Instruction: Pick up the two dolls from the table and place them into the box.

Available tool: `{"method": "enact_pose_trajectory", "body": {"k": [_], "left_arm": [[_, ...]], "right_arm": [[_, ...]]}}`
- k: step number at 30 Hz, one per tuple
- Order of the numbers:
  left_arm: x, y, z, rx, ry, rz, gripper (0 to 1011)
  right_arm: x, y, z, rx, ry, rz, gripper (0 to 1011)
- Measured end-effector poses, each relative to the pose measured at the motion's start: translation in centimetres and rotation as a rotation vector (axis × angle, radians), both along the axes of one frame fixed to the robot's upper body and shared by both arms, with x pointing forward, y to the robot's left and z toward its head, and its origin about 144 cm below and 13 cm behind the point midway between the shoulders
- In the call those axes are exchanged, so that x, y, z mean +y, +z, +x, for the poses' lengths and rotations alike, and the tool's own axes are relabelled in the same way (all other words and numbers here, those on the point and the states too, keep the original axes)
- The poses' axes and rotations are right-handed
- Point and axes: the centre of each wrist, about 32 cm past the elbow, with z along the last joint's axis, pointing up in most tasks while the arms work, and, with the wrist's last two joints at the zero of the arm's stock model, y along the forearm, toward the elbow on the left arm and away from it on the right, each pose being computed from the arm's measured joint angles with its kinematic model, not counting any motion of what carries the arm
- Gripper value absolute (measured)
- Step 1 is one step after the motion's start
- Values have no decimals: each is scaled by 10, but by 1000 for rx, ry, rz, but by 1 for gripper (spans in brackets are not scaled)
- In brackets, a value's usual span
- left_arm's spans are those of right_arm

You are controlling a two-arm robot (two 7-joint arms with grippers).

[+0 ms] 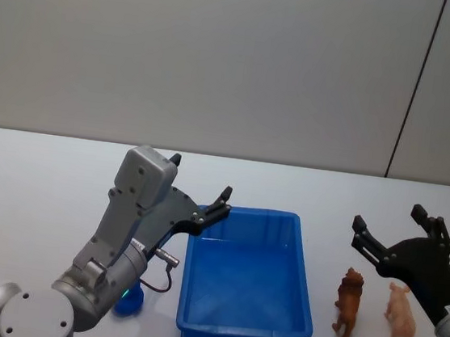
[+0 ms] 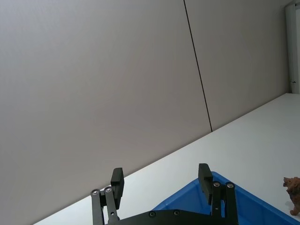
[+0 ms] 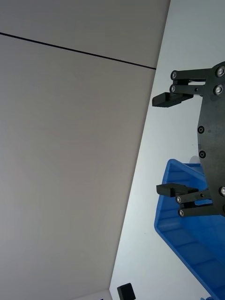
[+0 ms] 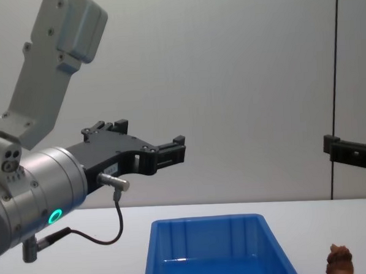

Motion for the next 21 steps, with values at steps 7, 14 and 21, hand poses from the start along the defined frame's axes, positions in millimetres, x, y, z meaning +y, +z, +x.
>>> {"method": "enact_pose_trajectory", "body": {"k": [7, 14, 21], "left_arm": [[0, 0, 0, 0, 0, 0, 1001], [0, 0, 0, 0, 0, 0, 1001], [0, 0, 0, 0, 0, 0, 1001]], "right_arm": [[0, 0, 0, 0, 0, 0, 1001], [0, 0, 0, 0, 0, 0, 1001], [0, 0, 0, 0, 0, 0, 1001]]}}
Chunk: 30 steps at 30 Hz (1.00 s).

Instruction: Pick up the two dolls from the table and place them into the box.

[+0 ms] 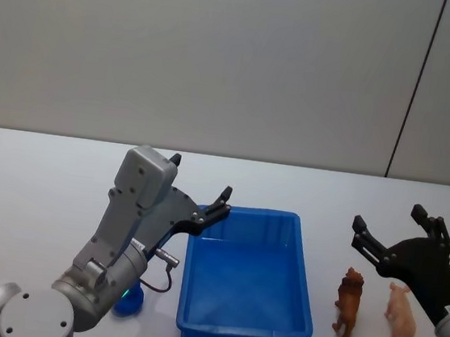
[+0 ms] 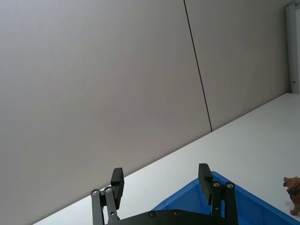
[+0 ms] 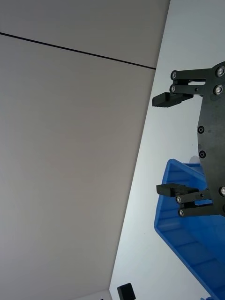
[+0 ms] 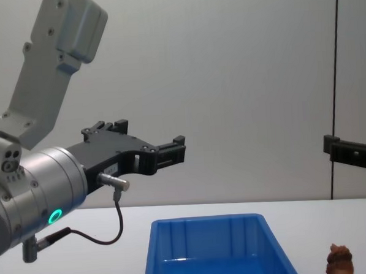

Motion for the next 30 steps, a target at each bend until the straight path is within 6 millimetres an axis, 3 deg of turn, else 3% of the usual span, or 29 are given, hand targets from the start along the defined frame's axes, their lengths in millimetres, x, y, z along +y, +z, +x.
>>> {"method": "enact_pose_trajectory", "body": {"k": [16, 30], "left_arm": [[0, 0, 0, 0, 0, 0, 1001], [0, 0, 0, 0, 0, 0, 1000]], "right_arm": [[-5, -3, 2, 51, -13, -9, 1001], [-18, -18, 2, 187, -79, -64, 1001]]}}
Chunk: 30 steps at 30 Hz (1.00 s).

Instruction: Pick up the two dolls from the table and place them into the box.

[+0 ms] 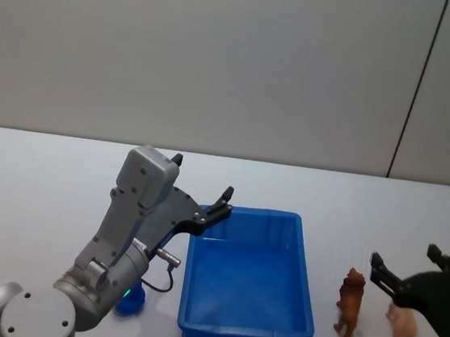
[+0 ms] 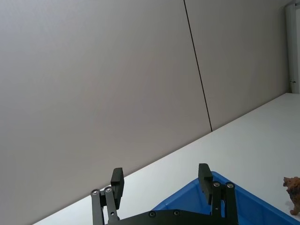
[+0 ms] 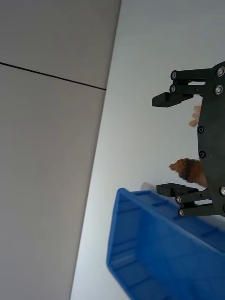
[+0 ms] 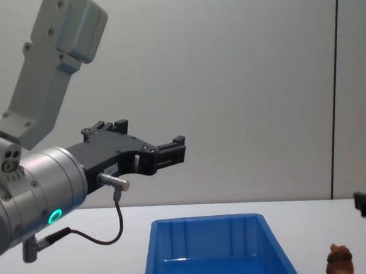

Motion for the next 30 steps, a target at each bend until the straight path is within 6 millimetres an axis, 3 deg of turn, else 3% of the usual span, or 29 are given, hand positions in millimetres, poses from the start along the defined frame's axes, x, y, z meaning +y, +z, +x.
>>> {"method": "enact_pose_trajectory", "body": {"k": [30], "left_arm": [[0, 0, 0, 0, 0, 0, 1001]], "right_arm": [[-3, -30, 12, 229, -73, -76, 1001]]}}
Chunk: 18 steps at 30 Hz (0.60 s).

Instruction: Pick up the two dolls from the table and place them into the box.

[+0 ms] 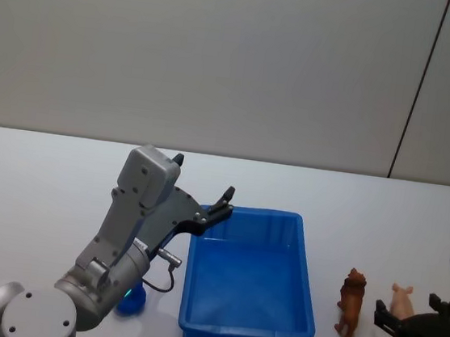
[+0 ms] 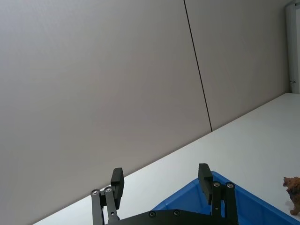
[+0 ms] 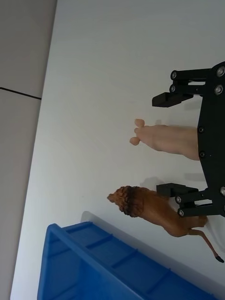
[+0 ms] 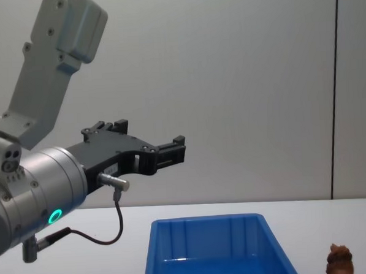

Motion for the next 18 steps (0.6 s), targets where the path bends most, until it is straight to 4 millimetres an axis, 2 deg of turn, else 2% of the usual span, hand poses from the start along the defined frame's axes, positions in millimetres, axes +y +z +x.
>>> {"method": "enact_pose_trajectory", "body": {"k": [15, 18], "left_arm": [[0, 0, 0, 0, 0, 0, 1001], [0, 0, 0, 0, 0, 0, 1001]], "right_arm": [[-1, -7, 16, 107, -40, 26, 994], [-1, -7, 20, 127, -44, 33, 922]]}}
